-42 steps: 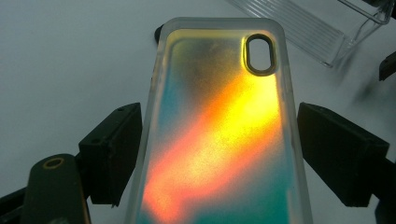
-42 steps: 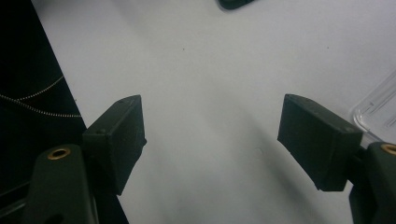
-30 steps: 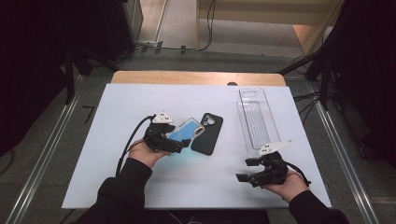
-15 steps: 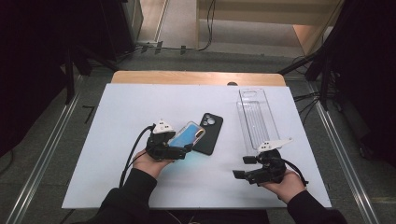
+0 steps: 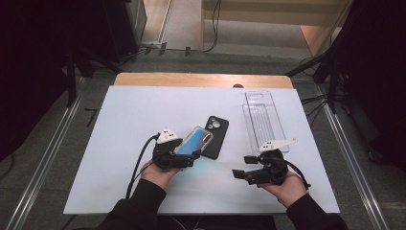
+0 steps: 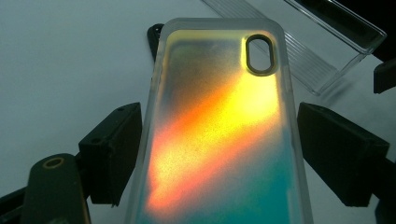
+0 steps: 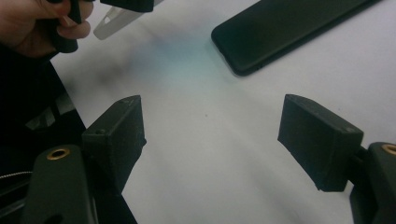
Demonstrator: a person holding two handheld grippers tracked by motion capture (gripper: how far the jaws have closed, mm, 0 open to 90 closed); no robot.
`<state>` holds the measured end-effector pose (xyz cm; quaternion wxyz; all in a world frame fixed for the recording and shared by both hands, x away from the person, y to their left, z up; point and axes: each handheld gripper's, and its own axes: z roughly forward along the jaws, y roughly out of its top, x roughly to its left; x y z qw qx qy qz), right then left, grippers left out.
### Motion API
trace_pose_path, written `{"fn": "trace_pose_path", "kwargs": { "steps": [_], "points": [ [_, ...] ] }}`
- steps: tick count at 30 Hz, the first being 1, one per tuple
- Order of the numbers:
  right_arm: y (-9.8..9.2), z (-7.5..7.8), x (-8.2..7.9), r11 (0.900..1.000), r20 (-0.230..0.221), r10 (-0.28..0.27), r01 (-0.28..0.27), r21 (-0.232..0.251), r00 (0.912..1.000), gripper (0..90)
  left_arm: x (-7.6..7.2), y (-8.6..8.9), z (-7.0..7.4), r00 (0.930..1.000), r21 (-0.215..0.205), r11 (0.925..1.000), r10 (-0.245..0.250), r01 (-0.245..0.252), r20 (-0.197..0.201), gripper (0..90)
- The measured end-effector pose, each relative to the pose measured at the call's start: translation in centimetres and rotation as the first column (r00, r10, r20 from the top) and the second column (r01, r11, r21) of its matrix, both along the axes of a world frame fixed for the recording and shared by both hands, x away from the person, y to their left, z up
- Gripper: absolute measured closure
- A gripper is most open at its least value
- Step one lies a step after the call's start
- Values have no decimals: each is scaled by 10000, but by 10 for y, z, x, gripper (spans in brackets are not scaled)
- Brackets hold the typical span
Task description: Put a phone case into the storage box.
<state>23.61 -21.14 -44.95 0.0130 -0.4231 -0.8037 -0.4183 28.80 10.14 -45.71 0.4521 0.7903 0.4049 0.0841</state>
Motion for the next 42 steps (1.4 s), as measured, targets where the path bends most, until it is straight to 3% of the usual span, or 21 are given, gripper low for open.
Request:
{"fn": "trace_pose_path", "kwargs": {
  "steps": [8,12,17,20,25,28,33,42],
  "points": [
    [13,7,5,10000,38,-49,49,-27,10000,208,-4,2,-1,9991,-231,9990,384,-380,187,174],
    [17,10,10,9998,-40,-203,204,82,9998,209,-8,2,-4,9979,-563,9972,512,-490,385,174],
    [23,14,18,9989,-237,-404,409,242,9989,210,-11,-2,-6,9959,-484,9972,607,-575,670,173],
    [26,16,23,9981,-338,-533,544,303,9980,211,-12,-4,-8,9925,-617,9952,809,-754,920,173],
    [30,19,31,9950,-475,-704,735,674,9964,211,-12,-4,-11,9889,-861,9913,1080,-994,1016,174],
    [34,22,33,9954,-179,-620,631,715,9979,214,-15,-5,-14,9850,-1027,9886,1225,-1102,1217,174],
    [41,27,39,9934,-93,-769,774,848,9970,214,-17,-5,-16,9810,-1257,9832,1477,-1320,1255,174],
    [48,32,51,9869,-461,-1043,1091,1188,9935,217,-25,-11,-20,9732,-1323,9822,1553,-1336,1697,174]
  ]
}}
